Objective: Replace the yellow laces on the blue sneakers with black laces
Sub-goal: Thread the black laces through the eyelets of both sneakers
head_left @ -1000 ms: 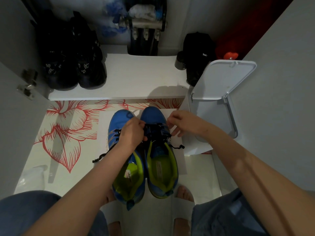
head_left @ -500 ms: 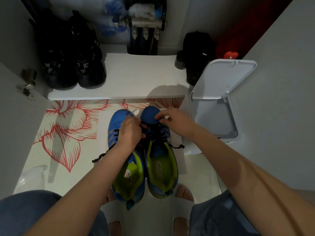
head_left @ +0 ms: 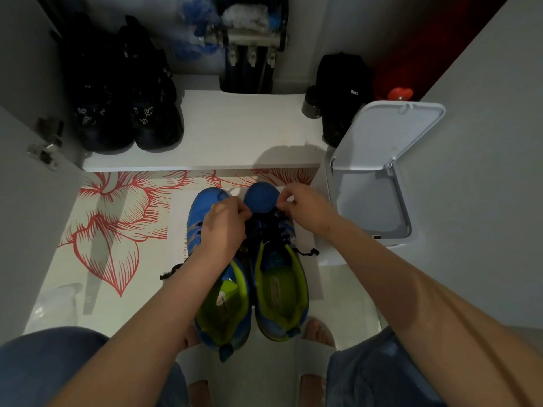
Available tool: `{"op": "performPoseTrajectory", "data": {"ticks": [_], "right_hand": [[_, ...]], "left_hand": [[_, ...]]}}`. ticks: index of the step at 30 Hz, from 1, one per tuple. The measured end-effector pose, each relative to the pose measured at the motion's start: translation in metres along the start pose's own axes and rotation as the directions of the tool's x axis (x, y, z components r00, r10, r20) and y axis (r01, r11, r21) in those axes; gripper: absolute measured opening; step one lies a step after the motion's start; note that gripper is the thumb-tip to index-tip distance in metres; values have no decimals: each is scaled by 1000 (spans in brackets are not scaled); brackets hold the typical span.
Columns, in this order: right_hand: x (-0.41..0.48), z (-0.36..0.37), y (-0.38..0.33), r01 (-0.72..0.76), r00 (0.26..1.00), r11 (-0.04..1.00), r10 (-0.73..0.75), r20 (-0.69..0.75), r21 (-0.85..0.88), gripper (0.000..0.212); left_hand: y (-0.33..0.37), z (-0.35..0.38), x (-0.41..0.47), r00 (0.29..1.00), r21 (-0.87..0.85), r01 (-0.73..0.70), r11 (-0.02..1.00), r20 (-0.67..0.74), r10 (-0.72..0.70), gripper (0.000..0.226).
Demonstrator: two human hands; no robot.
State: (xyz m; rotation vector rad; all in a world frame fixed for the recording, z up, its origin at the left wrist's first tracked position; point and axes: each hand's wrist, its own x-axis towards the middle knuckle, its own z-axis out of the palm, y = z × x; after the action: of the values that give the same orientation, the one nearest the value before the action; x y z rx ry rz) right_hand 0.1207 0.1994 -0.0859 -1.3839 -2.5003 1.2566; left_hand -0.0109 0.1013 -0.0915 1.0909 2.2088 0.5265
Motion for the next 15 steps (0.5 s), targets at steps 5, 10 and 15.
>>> {"op": "performPoseTrajectory", "data": {"ticks": [5,10,15], "right_hand": [[3,-1,7,-180,984,937,174,46,299,14],[0,-9,8,-137,988,916,98,121,378,19],[4,1,11,0,998,984,-12,67,180,13]], "left_hand": [[0,3,-1,998,-31,-65,997,-29,64,35],[-2,6,0,995,9,-89,996,-51,90,32],[-4,10,3,987,88,-140,986,-70,146,22]]}}
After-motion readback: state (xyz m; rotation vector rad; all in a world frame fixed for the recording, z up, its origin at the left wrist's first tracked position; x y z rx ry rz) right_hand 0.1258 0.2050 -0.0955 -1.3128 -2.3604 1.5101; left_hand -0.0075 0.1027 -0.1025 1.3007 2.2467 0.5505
